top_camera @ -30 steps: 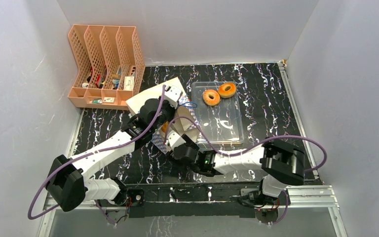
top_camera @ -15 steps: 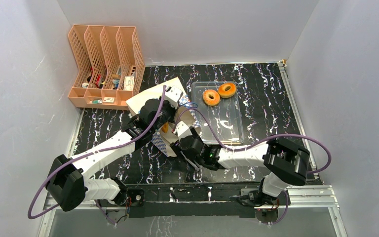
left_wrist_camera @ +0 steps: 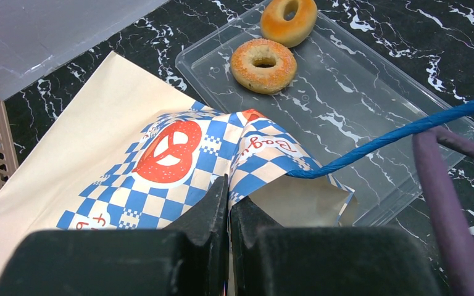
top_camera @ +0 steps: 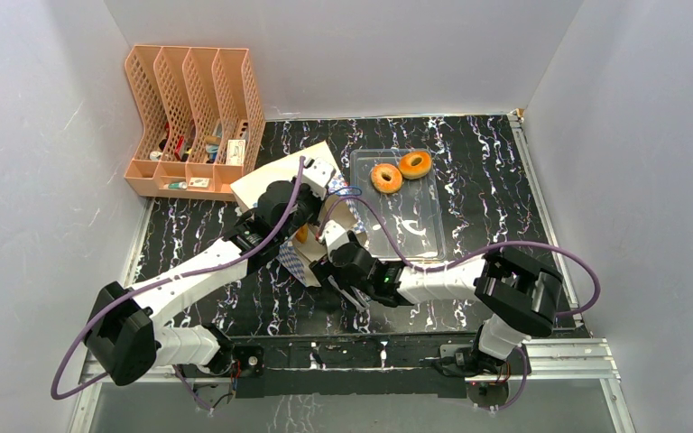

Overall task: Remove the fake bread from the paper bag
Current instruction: Pick up the clamp from the paper bag.

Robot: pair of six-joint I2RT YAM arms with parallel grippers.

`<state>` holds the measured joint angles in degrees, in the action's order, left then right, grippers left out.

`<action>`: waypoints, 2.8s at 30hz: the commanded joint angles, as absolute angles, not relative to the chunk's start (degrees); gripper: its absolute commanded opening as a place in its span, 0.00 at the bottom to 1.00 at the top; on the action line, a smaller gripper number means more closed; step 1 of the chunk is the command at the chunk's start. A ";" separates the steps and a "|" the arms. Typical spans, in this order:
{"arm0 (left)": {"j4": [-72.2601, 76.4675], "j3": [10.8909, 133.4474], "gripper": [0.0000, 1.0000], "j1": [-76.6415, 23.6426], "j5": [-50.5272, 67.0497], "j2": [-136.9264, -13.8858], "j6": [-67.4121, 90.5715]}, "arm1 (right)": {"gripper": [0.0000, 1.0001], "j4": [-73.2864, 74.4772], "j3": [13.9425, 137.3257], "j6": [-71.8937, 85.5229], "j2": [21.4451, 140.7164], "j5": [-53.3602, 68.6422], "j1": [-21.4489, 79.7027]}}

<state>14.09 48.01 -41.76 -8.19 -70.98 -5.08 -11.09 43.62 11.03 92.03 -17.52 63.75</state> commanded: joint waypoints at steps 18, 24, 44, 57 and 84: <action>12.66 49.52 0.00 -42.18 -8.57 -71.37 -4.76 | 0.67 -18.64 43.53 12.77 99.02 -13.41 62.49; 12.83 49.27 0.00 -42.27 -8.83 -71.29 -4.72 | 0.42 -18.47 44.14 13.13 99.40 -12.85 62.40; 12.48 50.58 0.00 -42.45 -14.57 -70.96 -4.09 | 0.04 -11.19 41.66 18.28 88.62 -13.71 62.49; 11.09 51.99 0.00 -42.54 -19.89 -71.48 -3.22 | 0.00 -2.58 40.79 21.29 77.57 -15.88 64.35; 12.43 50.49 0.00 -42.54 -29.22 -71.95 -3.96 | 0.00 18.70 39.23 28.37 55.26 -25.66 68.49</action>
<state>12.86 50.04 -42.50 -25.76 -71.75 -4.03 19.14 37.63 26.57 58.08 -22.81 67.66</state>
